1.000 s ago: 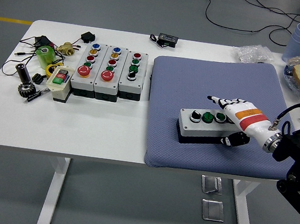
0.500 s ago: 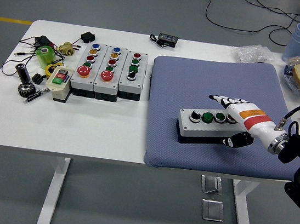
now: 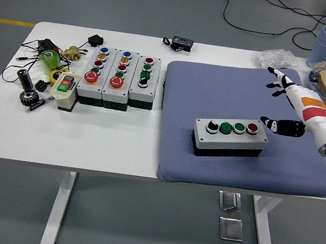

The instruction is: Pick up the button,place it on the desk,press the button,press the button

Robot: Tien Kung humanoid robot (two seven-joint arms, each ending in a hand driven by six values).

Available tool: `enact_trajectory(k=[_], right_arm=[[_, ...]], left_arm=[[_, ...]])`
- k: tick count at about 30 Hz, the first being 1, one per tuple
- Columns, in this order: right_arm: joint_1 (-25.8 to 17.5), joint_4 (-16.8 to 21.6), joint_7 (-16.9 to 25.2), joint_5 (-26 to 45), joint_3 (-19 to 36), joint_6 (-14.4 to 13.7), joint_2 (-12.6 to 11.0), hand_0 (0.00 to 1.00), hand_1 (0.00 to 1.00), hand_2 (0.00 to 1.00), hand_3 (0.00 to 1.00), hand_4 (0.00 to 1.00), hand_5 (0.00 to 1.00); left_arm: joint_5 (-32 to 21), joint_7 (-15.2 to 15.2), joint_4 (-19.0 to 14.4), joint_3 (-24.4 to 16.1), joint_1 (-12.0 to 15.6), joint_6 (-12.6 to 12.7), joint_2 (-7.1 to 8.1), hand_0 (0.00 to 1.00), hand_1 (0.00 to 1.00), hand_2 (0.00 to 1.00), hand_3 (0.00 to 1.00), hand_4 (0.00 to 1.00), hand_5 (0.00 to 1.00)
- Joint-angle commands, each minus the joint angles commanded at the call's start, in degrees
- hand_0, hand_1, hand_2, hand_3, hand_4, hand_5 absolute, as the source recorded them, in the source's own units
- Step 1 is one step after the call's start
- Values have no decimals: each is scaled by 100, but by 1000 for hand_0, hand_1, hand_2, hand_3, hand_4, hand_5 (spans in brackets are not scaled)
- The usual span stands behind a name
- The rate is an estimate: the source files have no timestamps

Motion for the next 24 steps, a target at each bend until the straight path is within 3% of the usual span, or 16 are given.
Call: enact_trajectory(k=[2,3,9,24], right_arm=[[-23,-39,-145,-129,-41,297,12,219,10,297,693,729,77],[-26,-59,-205,-183,-59,426,16,185,2,226,647,699,107],[-29,-127,-418,-400,-106,872,47,176,2,192,646,700,137],[-32,-247,-482,-440,-147,1064,64,175,2,183,649,713,178]], left_arm=[[-10,1,0,3,-6,1,-3,644,643,654,567,313,859],[-8,2,0,3,-8,0,-4,644,643,654,568,313,859],[-31,0,0,19,-15,1,-6,644,643,654,567,313,859],[-21,-1,0,25,-29,-2,-4,645,643,654,567,313,859]])
